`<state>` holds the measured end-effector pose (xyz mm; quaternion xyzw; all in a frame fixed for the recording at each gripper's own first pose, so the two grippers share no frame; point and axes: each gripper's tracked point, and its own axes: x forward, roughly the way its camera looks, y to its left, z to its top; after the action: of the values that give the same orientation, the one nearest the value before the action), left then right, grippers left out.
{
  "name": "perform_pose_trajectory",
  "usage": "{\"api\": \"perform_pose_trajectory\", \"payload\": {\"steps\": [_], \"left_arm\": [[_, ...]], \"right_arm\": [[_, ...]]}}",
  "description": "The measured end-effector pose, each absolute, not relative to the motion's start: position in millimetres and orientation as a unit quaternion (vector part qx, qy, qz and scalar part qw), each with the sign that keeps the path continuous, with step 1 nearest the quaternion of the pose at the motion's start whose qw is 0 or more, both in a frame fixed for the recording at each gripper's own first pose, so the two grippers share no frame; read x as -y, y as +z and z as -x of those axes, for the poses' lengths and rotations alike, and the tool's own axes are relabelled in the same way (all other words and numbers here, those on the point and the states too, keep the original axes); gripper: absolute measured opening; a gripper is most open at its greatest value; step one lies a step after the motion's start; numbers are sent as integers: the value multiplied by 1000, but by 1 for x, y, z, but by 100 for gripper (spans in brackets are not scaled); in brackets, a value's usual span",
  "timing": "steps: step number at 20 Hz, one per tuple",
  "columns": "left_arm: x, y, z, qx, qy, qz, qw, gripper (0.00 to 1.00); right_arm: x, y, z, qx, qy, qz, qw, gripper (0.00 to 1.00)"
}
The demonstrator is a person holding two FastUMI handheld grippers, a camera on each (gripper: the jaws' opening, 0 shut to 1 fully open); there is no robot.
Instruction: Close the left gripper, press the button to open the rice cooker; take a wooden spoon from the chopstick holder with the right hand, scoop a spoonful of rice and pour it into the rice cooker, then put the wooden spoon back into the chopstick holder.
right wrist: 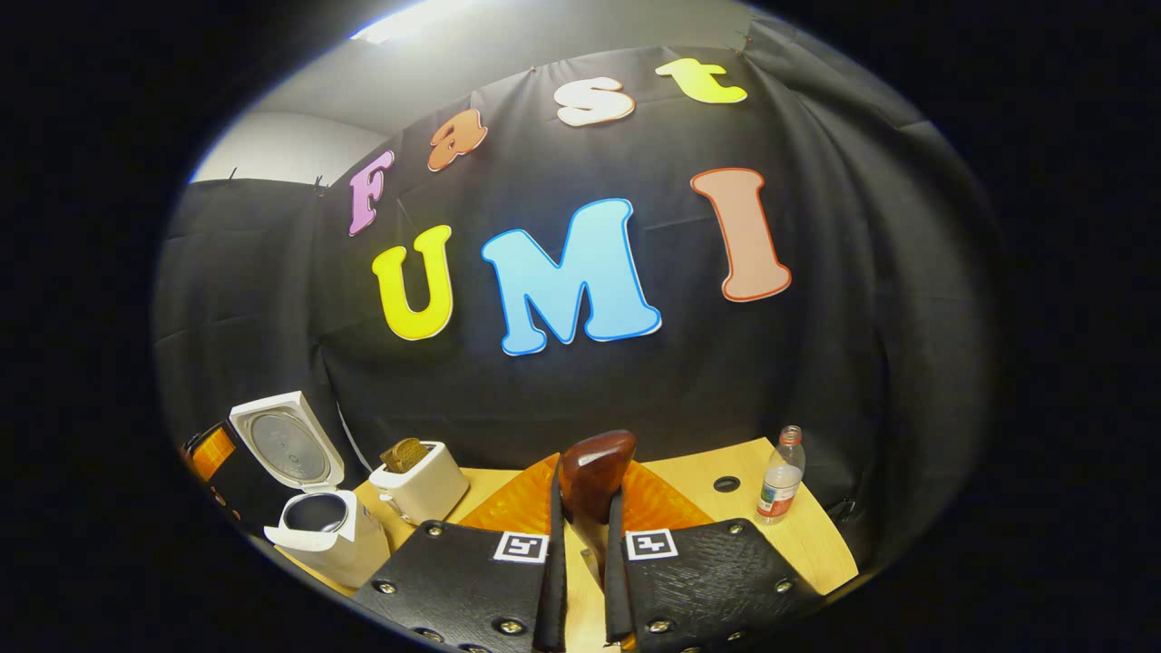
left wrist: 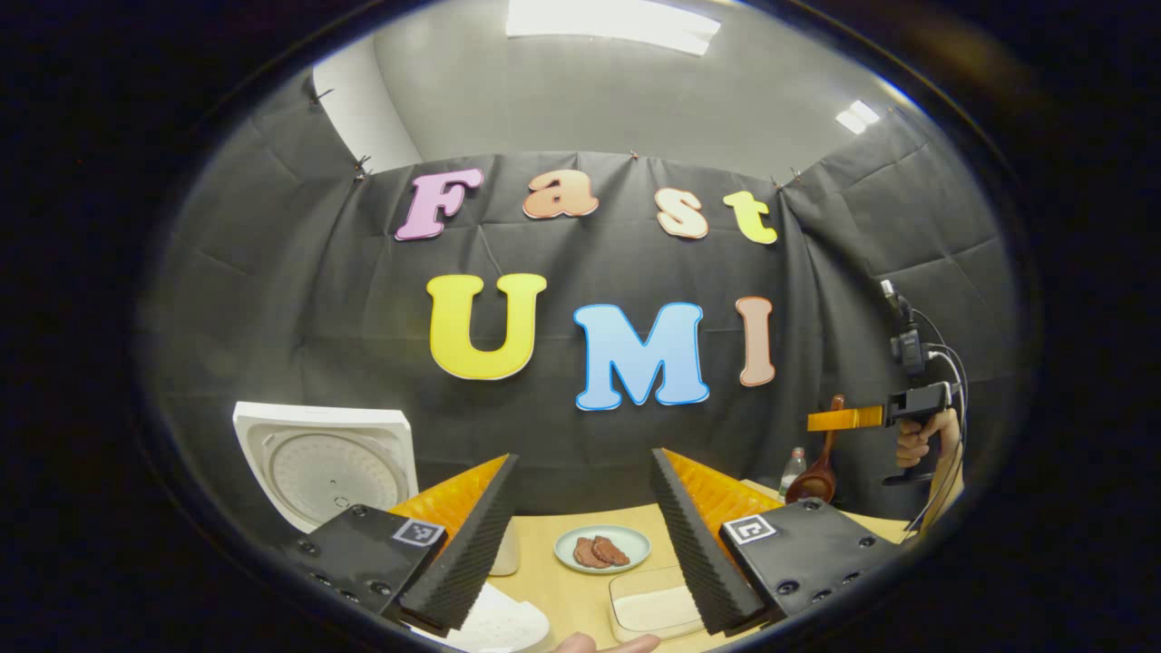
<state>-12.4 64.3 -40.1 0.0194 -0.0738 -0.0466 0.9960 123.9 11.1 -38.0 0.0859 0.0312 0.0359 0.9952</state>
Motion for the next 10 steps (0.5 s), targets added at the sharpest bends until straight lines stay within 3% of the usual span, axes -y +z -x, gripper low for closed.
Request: {"api": "perform_pose_trajectory", "payload": {"steps": [10], "left_arm": [[-46, -53, -8, 60, -66, -17, 996, 99]], "right_arm": [[23, -88, -96, -29, 2, -120, 992, 17]]}}
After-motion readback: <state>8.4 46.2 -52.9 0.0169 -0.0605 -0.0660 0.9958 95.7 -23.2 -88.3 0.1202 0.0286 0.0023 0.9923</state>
